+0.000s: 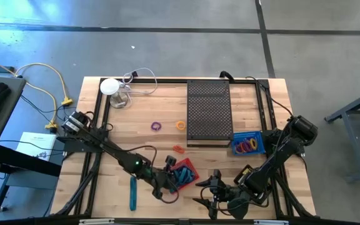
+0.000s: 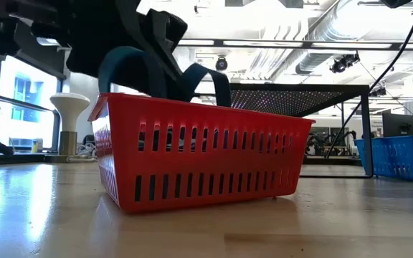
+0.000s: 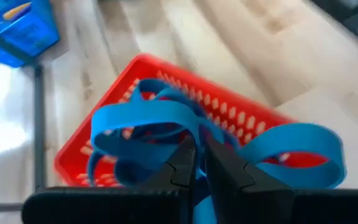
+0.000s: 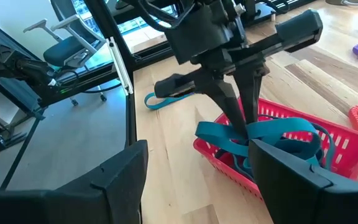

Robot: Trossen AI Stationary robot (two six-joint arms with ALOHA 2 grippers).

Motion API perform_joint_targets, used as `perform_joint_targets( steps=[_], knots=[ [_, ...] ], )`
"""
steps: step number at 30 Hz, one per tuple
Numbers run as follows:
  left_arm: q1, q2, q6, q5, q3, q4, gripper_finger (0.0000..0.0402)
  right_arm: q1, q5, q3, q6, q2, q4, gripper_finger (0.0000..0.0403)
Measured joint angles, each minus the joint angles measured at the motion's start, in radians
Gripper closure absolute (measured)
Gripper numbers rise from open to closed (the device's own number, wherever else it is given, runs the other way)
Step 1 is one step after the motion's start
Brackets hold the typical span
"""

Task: Pick & Place Office Desk Supplies
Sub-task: Put the blue rubberband into the red basket, then put the purple spring keychain into the blue basket

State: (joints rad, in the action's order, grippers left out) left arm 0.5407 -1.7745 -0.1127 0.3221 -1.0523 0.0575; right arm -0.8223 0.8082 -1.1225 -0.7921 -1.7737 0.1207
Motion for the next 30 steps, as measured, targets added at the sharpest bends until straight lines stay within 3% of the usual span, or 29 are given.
perform_joint_targets(
  steps=[5, 12, 18, 21, 27, 30],
  knots=[
    [-0.004, -0.039, 0.007, 0.009, 0.0, 0.003, 0.0362, 0.0, 0.0, 0.0, 0.0, 0.0, -0.001, 0.0137],
    [0.015, -0.058, -0.054, 0.047, 0.0, 0.039, 0.0275, 0.0, 0.0, 0.0, 0.0, 0.0, -0.001, 0.0137],
    [0.039, -0.057, -0.075, 0.265, 0.0, 0.049, 0.0219, 0.0, 0.0, 0.0, 0.0, 0.0, -0.001, 0.0137],
    [0.048, -0.057, -0.061, 0.365, 0.0, 0.032, 0.0214, -0.001, 0.0, 0.0, 0.0, 0.0, -0.002, 0.0137],
    [0.086, -0.057, -0.019, 0.409, 0.0, 0.028, 0.0214, -0.002, 0.0, 0.0, -0.001, 0.0, -0.002, 0.0137],
    [0.12, -0.057, -0.094, 0.544, 0.0, 0.029, 0.0214, -0.002, -0.001, 0.0, -0.001, 0.0, -0.002, 0.0137]
  ],
)
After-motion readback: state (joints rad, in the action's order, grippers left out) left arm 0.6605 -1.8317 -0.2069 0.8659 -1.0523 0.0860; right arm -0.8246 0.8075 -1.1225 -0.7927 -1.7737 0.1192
